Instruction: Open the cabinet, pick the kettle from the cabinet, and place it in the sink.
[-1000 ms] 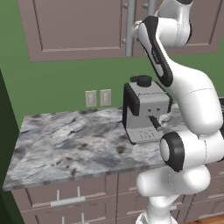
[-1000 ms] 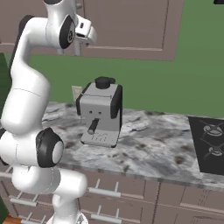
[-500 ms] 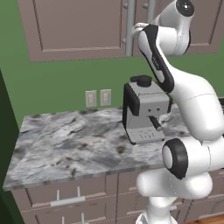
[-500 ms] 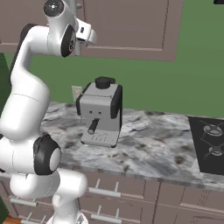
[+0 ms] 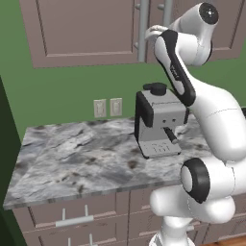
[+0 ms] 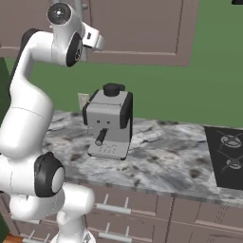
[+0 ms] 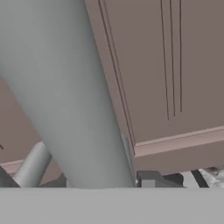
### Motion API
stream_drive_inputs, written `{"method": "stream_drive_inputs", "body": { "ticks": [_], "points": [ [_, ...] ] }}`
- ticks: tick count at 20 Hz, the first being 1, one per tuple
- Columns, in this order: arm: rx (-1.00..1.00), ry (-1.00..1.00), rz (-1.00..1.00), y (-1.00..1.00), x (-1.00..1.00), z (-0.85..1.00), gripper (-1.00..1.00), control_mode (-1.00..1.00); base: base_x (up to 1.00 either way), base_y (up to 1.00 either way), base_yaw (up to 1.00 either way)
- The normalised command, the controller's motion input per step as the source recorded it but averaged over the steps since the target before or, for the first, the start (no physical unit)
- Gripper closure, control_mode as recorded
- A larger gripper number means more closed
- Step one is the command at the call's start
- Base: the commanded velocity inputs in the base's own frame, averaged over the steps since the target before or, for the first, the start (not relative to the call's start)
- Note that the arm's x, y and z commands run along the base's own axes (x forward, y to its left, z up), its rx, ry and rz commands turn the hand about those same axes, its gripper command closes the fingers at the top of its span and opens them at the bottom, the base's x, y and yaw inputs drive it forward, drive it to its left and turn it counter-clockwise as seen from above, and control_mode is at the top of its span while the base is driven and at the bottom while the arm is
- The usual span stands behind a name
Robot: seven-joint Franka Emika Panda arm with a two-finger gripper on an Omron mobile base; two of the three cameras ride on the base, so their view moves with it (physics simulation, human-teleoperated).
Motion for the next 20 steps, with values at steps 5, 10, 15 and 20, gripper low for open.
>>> {"method": "stream_drive_inputs", "body": {
  "ticks": [5,10,15,20],
  "points": [
    [0.02,0.0,0.04,-0.01,-0.52,0.0,1.0,-1.0,0.0,0.0,0.0],
    [0.0,0.01,0.03,-0.11,-0.58,0.05,1.0,-1.0,0.0,0.0,0.0],
    [0.1,0.02,0.09,-0.25,-0.57,0.04,1.0,-1.0,0.0,0.0,0.0],
    [0.2,0.0,0.18,-0.39,-0.6,0.0,1.0,-1.0,0.0,0.0,0.0]
  ]
}}
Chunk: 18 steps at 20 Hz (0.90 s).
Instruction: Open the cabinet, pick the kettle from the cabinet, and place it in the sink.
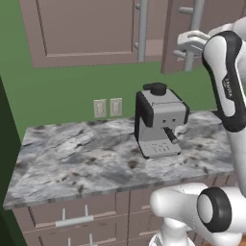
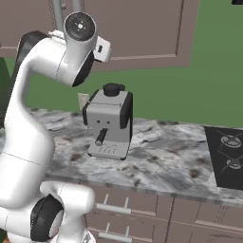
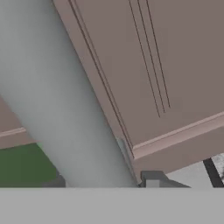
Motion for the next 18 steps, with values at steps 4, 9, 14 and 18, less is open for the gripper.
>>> {"method": "stream_drive_inputs", "body": {
  "ticks": [4,9,14,18],
  "points": [
    [0.23,0.0,0.18,-0.45,-0.63,0.01,1.0,-1.0,0.0,0.0,0.0],
    [0.22,0.0,0.14,-0.48,-0.55,0.04,1.0,-1.0,0.0,0.0,0.0],
    [0.22,0.0,0.11,-0.49,-0.5,0.05,1.0,-1.0,0.0,0.0,0.0],
    [0.21,0.0,0.09,-0.47,-0.45,0.03,1.0,-1.0,0.0,0.0,0.0]
  ]
}}
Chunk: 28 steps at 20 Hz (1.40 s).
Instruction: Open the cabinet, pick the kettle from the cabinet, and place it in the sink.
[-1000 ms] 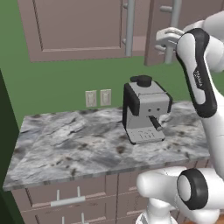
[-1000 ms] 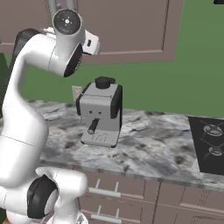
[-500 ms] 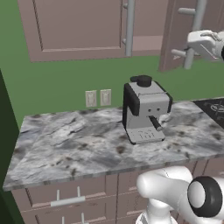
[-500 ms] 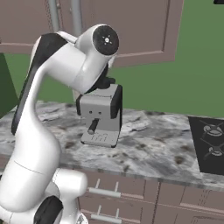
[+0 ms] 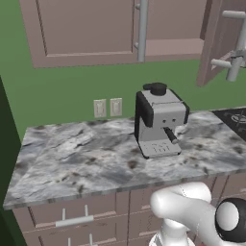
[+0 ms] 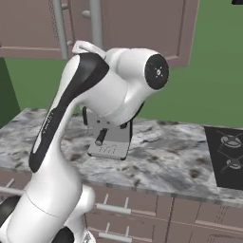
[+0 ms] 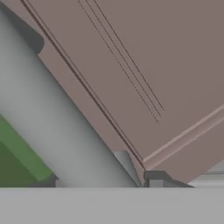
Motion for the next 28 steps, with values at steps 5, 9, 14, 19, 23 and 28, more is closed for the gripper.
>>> {"method": "stream_drive_inputs", "body": {
  "ticks": [5,9,14,19,23,28],
  "points": [
    [0.1,0.03,0.04,-0.29,-0.28,-0.09,-1.0,-1.0,0.0,0.0,0.0],
    [0.0,0.18,-0.01,-0.07,-0.02,-0.27,-1.0,-1.0,0.0,0.0,0.0],
    [0.0,0.25,-0.03,-0.03,-0.02,-0.38,-1.0,-1.0,0.0,0.0,0.0],
    [0.0,-0.02,-0.01,0.01,-0.16,-0.35,-1.0,-1.0,0.0,0.0,0.0],
    [0.0,-0.26,0.0,0.12,-0.38,-0.17,-1.0,-1.0,0.0,0.0,0.0],
    [0.0,-0.27,0.0,0.36,-0.37,-0.09,-1.0,-1.0,0.0,0.0,0.0]
  ]
}}
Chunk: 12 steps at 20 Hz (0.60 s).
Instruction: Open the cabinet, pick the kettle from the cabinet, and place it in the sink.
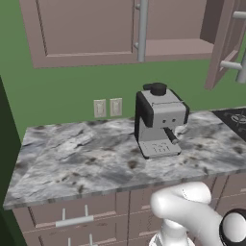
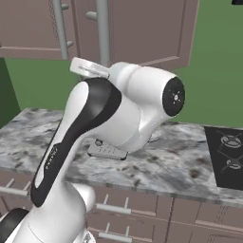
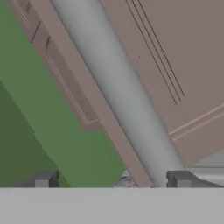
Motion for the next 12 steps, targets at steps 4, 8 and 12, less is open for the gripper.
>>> {"method": "stream_drive_inputs", "body": {
  "ticks": [4,8,12],
  "points": [
    [0.0,-0.07,-0.19,0.49,-0.31,-0.02,-1.0,-1.0,0.0,0.0,0.0],
    [0.0,0.0,-0.31,0.44,-0.3,0.0,-1.0,-1.0,0.0,0.0,0.0],
    [0.0,0.01,-0.3,0.45,-0.23,0.0,-1.0,-1.0,0.0,0.0,0.0]
  ]
}}
